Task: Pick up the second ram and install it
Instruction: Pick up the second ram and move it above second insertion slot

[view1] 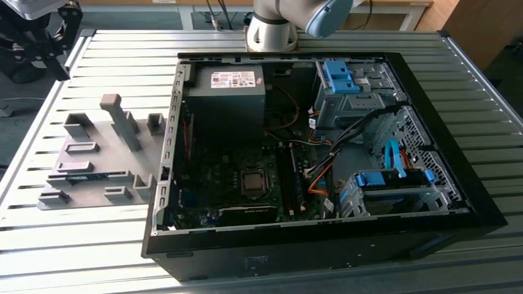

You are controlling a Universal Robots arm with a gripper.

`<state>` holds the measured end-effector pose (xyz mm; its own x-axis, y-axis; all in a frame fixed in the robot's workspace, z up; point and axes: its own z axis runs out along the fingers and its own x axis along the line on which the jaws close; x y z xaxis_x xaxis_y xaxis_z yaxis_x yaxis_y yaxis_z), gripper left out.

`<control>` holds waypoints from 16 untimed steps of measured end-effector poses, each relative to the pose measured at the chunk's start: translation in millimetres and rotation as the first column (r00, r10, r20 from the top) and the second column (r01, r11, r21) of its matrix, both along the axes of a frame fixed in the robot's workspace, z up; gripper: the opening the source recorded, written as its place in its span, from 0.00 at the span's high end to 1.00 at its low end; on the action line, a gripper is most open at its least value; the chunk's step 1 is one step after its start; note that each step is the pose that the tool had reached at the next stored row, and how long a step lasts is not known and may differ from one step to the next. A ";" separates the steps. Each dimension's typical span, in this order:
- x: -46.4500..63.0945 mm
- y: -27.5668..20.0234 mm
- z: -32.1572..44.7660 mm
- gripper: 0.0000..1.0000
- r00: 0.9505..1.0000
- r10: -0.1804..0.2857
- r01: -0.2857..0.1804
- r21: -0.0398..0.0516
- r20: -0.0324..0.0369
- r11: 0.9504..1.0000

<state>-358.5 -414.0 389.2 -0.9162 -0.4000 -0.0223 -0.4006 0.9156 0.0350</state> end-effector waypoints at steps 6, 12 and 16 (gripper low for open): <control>-0.5 -0.1 -0.4 0.89 0.996 0.091 -0.091 0.000 0.000 0.996; -0.8 -0.1 -0.7 0.89 0.984 0.178 -0.178 -0.001 0.000 0.984; -1.1 -0.1 -0.8 0.89 0.973 0.232 -0.232 -0.002 0.000 0.973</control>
<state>-359.6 -414.1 388.4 -0.7982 -0.6020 -0.0214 -0.6023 0.7975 0.0337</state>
